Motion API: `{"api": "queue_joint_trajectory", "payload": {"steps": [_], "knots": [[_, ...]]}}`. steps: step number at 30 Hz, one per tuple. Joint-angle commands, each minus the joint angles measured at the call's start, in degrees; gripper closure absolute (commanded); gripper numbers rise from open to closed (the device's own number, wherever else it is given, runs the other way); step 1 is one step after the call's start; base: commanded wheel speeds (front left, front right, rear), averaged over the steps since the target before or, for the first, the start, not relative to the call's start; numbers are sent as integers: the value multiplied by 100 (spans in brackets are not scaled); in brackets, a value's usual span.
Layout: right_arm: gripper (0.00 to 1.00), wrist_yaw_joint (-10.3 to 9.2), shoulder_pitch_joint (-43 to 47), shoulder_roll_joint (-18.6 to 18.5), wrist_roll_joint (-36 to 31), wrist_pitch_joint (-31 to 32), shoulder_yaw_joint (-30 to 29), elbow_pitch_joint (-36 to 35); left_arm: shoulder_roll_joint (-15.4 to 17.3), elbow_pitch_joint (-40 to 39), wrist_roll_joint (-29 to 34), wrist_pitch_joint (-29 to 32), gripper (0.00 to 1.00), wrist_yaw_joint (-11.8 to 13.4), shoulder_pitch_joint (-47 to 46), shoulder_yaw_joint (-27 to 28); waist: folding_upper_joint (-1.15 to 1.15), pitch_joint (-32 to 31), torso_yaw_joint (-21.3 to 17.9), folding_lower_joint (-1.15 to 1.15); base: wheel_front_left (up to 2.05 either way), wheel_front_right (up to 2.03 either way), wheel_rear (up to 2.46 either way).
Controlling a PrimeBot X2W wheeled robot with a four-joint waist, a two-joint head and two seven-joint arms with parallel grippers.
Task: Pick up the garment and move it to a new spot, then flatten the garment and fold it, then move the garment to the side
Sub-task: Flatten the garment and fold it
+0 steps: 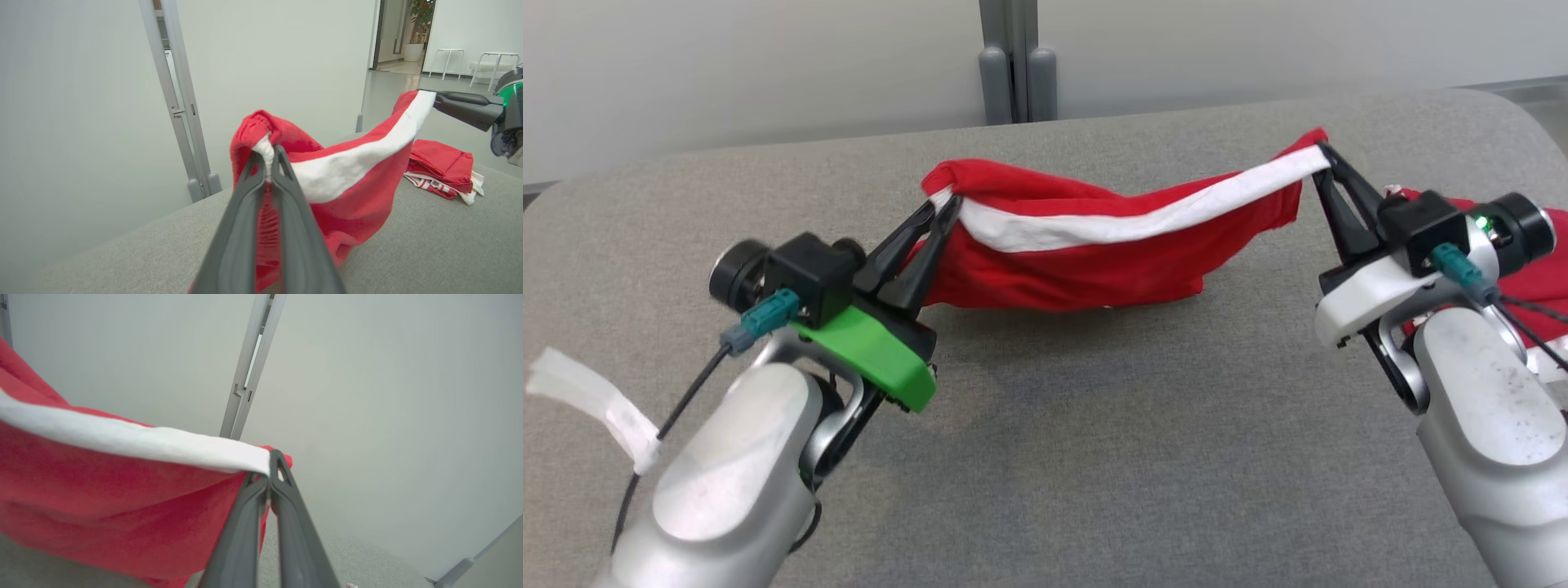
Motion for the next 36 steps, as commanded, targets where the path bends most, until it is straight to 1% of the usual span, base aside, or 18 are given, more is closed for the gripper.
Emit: {"api": "queue_joint_trajectory", "payload": {"steps": [1, 3, 5, 7, 9, 13, 19, 21, 23, 26, 29, 30, 32, 34, 36], "knots": [[100, -10, -102, -45, 159, 76, 46, -194, 152, -159, -33, 127, 100, -11, -258, -68, 0, -197, 36, 0, 0, 0, 0], [100, -11, -226, -255, 165, 202, 114, -478, 295, -347, -117, 327, 100, -6, -553, -119, 0, -309, 43, 0, 0, 0, 0], [100, -10, -296, -355, 210, 337, 151, -768, 385, -483, -203, 495, 100, -6, -788, -106, 0, -427, 41, 0, 0, 0, 0], [100, -11, -273, -415, 281, 499, 65, -1076, 455, -579, -301, 634, 100, -5, -913, -39, 0, -544, 48, 0, 0, 0, 0], [100, -11, -101, -397, 471, 672, -98, -1451, 500, -717, -362, 752, 100, 47, -981, 28, 0, -610, 70, 0, 0, 0, 0], [100, -10, 374, -455, 698, 1136, -378, -2264, 615, -1144, -468, 1015, 100, 167, -823, 74, 0, -647, 128, 0, 0, 0, 0], [100, -10, 1193, -343, 981, 1820, -877, -3547, 862, -1937, -504, 1293, 100, 357, -545, 81, 0, -471, 234, 0, 0, 0, 0], [100, -10, 1284, -316, 1022, 1994, -962, -3832, 963, -2110, -536, 1401, 100, 403, -545, 120, 0, -320, 248, 0, 0, 0, 0], [100, -10, 1226, -369, 1003, 2133, -982, -3977, 1044, -2179, -529, 1481, 100, 407, -651, 161, 0, -122, 256, 0, 0, 0, 0], [100, -10, 891, -445, 1065, 2371, -925, -3961, 1077, -2095, -617, 1589, 100, 344, -932, 260, 0, 273, 255, 0, 0, 0, 0], [100, -10, 220, -536, 1147, 2494, -688, -3646, 1103, -1749, -597, 1652, 100, 230, -1415, 282, 0, 777, 215, 0, 0, 0, 0], [100, -11, -113, -611, 1167, 2510, -565, -3448, 1109, -1558, -562, 1651, 100, 178, -1658, 281, 0, 981, 192, 0, 0, 0, 0], [100, -11, -763, -631, 1283, 2470, -341, -2984, 1115, -1120, -465, 1570, 100, 104, -2110, 256, 0, 1315, 142, 0, 0, 0, 0], [100, -11, -1562, -695, 1242, 2436, -22, -2460, 1118, -612, -393, 1451, 100, 66, -2621, 307, 0, 1707, 47, 0, 0, 0, 0], [100, -11, -2448, -605, 1261, 2364, 238, -1910, 1087, -87, -364, 1298, 100, 41, -3167, 389, 0, 2105, -75, 0, 0, 0, 0]]}}
